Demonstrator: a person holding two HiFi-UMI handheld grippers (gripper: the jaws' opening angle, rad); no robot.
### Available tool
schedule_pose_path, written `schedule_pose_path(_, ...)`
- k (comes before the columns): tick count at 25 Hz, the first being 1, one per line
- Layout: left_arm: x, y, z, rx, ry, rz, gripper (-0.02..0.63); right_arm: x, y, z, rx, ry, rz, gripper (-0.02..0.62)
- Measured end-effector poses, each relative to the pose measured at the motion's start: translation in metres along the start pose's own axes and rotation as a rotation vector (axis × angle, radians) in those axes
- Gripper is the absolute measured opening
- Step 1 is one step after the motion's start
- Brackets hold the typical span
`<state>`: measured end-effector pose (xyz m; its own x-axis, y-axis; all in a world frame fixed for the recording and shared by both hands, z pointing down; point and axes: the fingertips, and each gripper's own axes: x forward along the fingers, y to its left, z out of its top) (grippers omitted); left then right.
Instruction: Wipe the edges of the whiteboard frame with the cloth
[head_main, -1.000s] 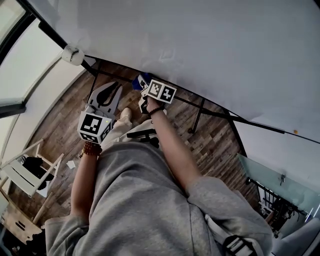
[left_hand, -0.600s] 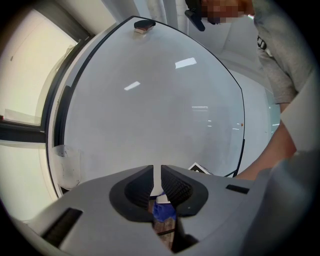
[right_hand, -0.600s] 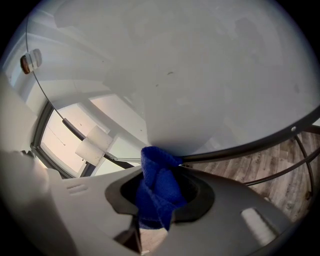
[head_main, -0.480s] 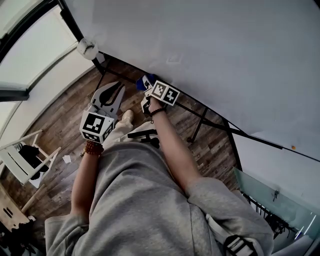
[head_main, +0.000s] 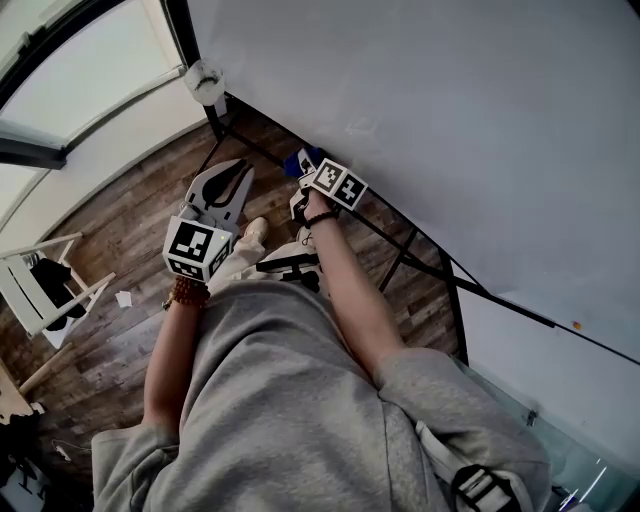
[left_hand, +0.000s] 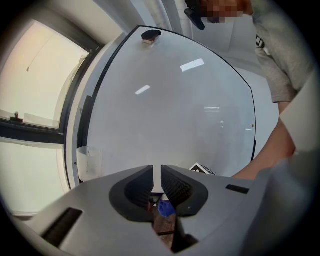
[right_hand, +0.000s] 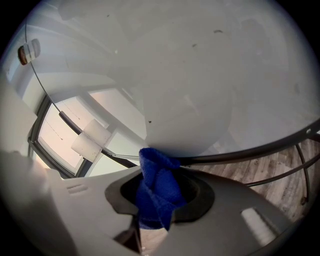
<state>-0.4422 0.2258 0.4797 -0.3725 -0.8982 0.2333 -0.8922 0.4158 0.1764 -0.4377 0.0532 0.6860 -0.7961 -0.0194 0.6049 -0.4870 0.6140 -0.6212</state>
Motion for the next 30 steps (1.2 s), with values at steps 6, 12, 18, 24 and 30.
schedule_pose_path(6, -0.010, 0.007, -0.004, -0.024, 0.005, 0.055, 0.052, 0.003, 0.004, 0.002, -0.020, 0.002, -0.014, 0.123)
schedule_pose_path(12, -0.017, 0.018, -0.009, -0.059, -0.008, 0.098, 0.052, 0.014, 0.016, -0.002, -0.059, 0.028, 0.006, 0.124)
schedule_pose_path(18, -0.014, 0.030, -0.001, -0.054, -0.031, 0.118, 0.052, 0.025, 0.034, -0.005, -0.085, 0.060, 0.030, 0.124)
schedule_pose_path(24, -0.022, 0.045, 0.001, -0.056, -0.045, 0.164, 0.052, 0.048, 0.080, -0.002, -0.097, 0.077, 0.108, 0.121)
schedule_pose_path(30, -0.037, 0.061, 0.002, -0.067, -0.055, 0.215, 0.052, 0.067, 0.100, -0.009, -0.069, 0.128, 0.089, 0.121)
